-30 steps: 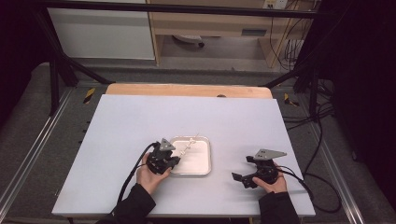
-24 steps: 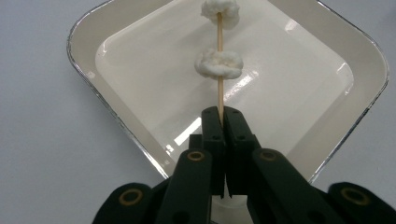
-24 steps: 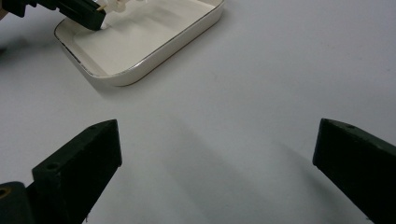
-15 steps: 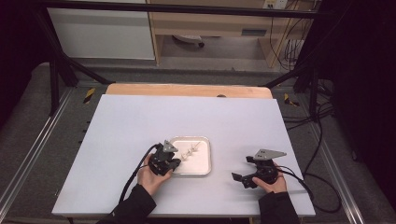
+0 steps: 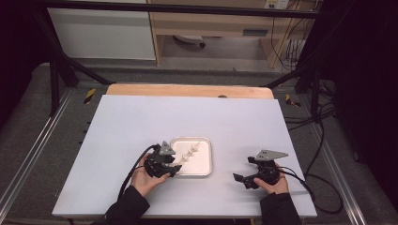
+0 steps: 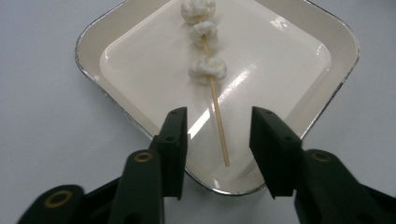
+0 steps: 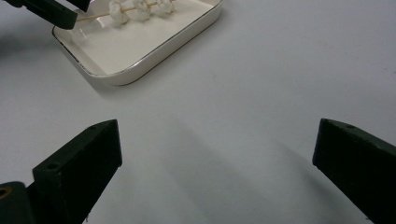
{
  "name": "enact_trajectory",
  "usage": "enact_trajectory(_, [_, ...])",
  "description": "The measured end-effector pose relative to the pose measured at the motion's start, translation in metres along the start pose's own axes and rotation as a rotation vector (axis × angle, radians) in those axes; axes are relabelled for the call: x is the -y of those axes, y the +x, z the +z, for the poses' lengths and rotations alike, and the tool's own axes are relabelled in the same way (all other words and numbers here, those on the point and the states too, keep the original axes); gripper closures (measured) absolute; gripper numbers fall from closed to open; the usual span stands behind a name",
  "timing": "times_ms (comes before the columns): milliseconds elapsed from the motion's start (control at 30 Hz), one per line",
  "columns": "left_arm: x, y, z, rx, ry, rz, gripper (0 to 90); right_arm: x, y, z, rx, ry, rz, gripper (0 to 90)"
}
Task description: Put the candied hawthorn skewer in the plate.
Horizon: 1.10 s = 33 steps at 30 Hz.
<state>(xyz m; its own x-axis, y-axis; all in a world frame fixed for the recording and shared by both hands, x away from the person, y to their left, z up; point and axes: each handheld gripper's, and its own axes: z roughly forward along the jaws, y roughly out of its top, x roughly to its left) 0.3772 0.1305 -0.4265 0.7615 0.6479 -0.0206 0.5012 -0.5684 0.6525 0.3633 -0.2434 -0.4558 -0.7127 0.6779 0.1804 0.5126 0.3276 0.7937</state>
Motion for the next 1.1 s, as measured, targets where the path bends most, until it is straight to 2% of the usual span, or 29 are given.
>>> enact_trajectory(233, [0.010,0.006,-0.011,-0.002,0.021,0.007,29.8,0.000,0.000,0.000,0.001,0.001,-0.003,1.8])
enact_trajectory(467, [0.036,0.014,-0.021,0.024,0.006,-0.005,18.3,0.000,0.000,0.000,0.003,0.003,-0.001,1.7])
enact_trajectory(867, [0.076,0.030,-0.037,0.013,-0.036,-0.052,9.6,0.002,0.001,0.002,0.001,0.019,-0.006,1.4])
enact_trajectory(1100, [0.084,0.034,-0.045,0.007,-0.070,-0.057,9.3,0.002,0.001,0.002,-0.002,0.028,-0.011,1.5])
